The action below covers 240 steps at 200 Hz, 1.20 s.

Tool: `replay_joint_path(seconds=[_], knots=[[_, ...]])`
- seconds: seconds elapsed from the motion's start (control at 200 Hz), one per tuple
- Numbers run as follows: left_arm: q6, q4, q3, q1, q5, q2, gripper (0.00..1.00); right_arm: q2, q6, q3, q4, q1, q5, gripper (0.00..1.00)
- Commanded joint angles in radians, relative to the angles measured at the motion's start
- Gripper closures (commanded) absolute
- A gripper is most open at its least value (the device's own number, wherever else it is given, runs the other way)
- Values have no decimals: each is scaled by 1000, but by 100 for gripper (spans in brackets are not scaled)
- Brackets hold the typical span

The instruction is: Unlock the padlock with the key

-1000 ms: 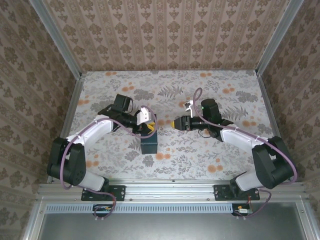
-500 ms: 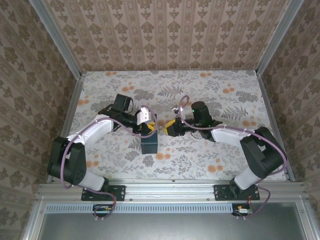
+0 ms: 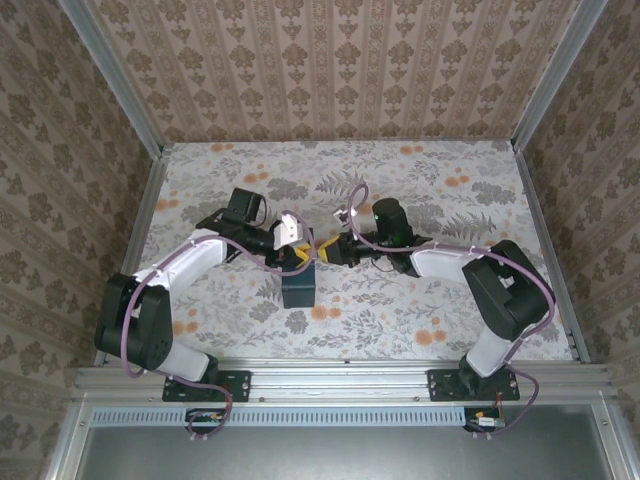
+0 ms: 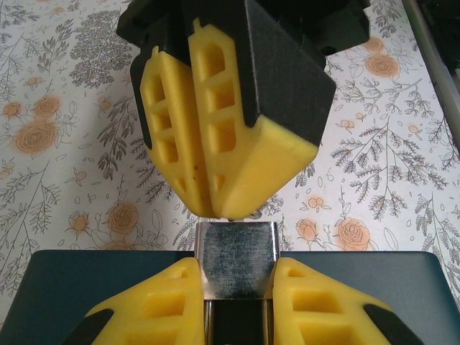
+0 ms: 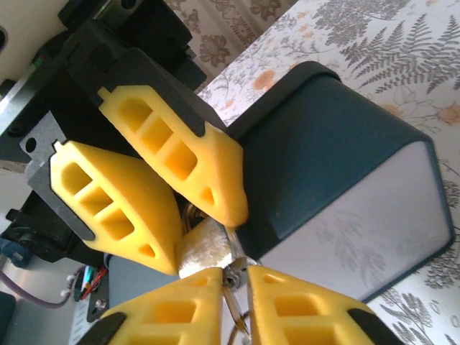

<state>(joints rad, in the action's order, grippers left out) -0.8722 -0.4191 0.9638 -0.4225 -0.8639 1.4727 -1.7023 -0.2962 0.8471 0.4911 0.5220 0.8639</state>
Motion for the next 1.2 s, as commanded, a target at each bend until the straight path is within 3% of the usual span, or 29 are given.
replay_joint_path(seconds=[0.0, 0.24, 0.365, 0.53, 0.76, 0.95, 1.05, 1.195], knots=[[-13, -87, -15, 2, 26, 21, 94, -25, -17, 37, -1, 9, 36, 88], [-11, -86, -20, 2, 37, 10, 94, -45, -205, 49, -24, 9, 61, 100], [-3, -70, -26, 2, 51, 5, 94, -40, -357, 27, -36, 11, 34, 100], [19, -32, -42, 1, 82, -6, 92, -24, -707, -15, 57, 30, 16, 100], [22, -8, -57, -25, 128, -41, 92, 15, -1163, -48, 17, 78, -105, 100], [26, 10, -76, -26, 141, -46, 92, -34, -1524, -79, 202, 102, -139, 100], [18, -3, -77, -26, 143, -45, 93, -34, -1522, -48, 131, 101, -116, 100], [13, -16, -75, -25, 129, -47, 93, 16, -1267, 15, -189, 80, -117, 71]])
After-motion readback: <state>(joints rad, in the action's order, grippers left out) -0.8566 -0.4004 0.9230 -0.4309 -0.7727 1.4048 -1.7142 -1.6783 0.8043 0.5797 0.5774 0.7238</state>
